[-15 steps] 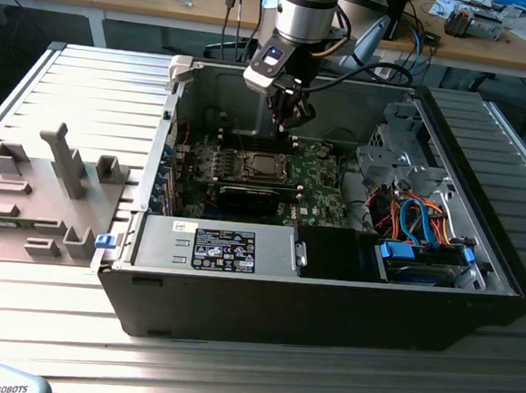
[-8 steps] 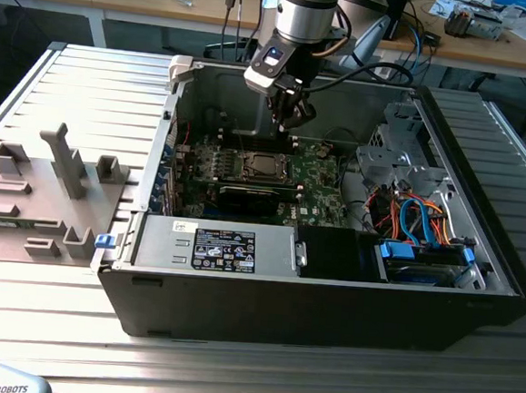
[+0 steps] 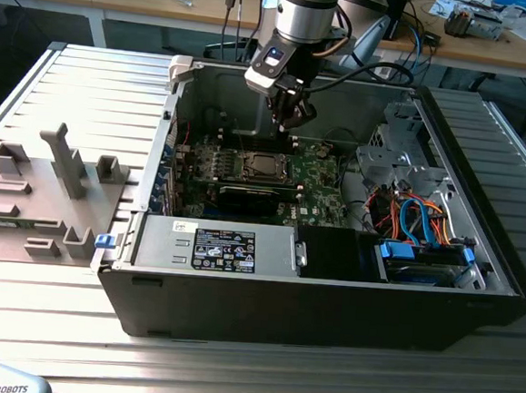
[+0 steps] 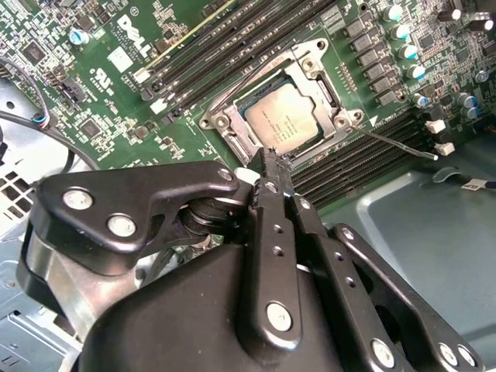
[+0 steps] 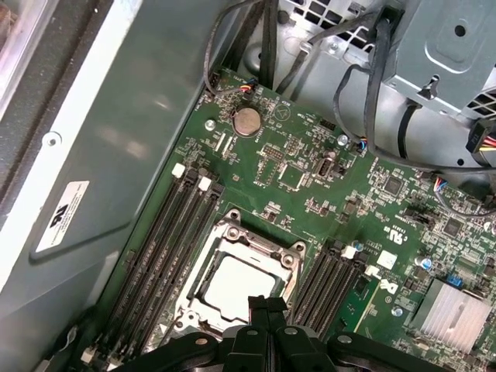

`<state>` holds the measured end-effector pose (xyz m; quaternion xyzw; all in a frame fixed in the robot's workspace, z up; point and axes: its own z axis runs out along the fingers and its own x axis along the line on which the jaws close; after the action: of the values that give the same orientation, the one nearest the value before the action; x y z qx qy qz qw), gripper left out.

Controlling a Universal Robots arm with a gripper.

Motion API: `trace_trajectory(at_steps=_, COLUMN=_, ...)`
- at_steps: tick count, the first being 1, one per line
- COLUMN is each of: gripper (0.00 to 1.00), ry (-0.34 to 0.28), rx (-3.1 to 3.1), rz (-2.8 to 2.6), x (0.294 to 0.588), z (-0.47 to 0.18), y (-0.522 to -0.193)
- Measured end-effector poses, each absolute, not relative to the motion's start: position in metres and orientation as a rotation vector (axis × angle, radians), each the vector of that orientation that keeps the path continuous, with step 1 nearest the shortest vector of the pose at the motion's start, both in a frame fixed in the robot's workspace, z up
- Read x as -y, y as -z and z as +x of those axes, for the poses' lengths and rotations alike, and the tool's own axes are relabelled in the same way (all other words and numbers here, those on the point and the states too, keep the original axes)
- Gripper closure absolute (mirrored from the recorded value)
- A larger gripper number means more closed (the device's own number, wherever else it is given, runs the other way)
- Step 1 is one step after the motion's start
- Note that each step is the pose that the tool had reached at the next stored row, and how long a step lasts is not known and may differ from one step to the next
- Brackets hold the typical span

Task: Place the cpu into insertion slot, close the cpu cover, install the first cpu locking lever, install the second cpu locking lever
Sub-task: 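Install the first cpu locking lever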

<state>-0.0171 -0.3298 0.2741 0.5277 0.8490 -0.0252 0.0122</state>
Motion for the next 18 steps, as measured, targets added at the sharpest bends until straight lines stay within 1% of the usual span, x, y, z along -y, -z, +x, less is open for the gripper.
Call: trace_trajectory(at_steps=18, gripper=0.89, ry=0.078, rx=-2.671, rz=1.604, x=0.3298, z=-0.0171, y=-0.2741)
